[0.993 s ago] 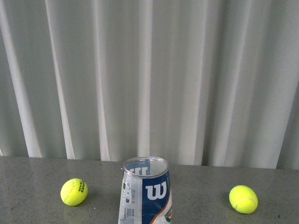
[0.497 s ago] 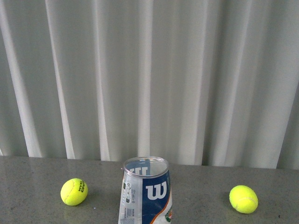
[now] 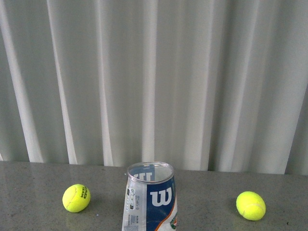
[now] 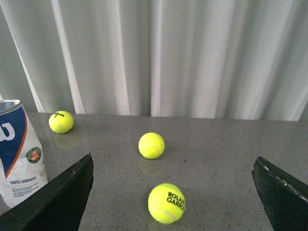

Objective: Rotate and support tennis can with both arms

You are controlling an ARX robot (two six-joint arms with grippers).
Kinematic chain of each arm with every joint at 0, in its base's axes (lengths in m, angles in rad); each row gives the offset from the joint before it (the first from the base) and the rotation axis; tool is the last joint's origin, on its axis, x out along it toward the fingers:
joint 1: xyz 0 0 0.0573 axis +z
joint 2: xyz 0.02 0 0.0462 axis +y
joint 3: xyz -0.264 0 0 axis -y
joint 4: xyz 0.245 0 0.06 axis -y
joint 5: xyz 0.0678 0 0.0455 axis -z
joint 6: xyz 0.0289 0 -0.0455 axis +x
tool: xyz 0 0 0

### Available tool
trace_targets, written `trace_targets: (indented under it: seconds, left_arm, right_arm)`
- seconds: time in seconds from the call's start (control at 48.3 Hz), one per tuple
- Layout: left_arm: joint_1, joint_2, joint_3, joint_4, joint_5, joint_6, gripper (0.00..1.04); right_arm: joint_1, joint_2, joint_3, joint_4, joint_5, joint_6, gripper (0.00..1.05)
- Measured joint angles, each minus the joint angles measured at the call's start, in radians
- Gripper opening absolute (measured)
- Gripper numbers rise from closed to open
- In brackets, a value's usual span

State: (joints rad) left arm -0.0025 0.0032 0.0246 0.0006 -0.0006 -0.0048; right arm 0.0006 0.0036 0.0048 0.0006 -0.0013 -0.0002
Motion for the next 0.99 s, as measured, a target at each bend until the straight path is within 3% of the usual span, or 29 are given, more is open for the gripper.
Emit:
trace_targets:
  seconds: [0.993]
  left_arm:
    - [0.0,0.0,0.0,0.0,0.0,0.0,0.98]
  right_arm:
    - [0.0,0.0,0.0,0.0,0.0,0.0,0.98]
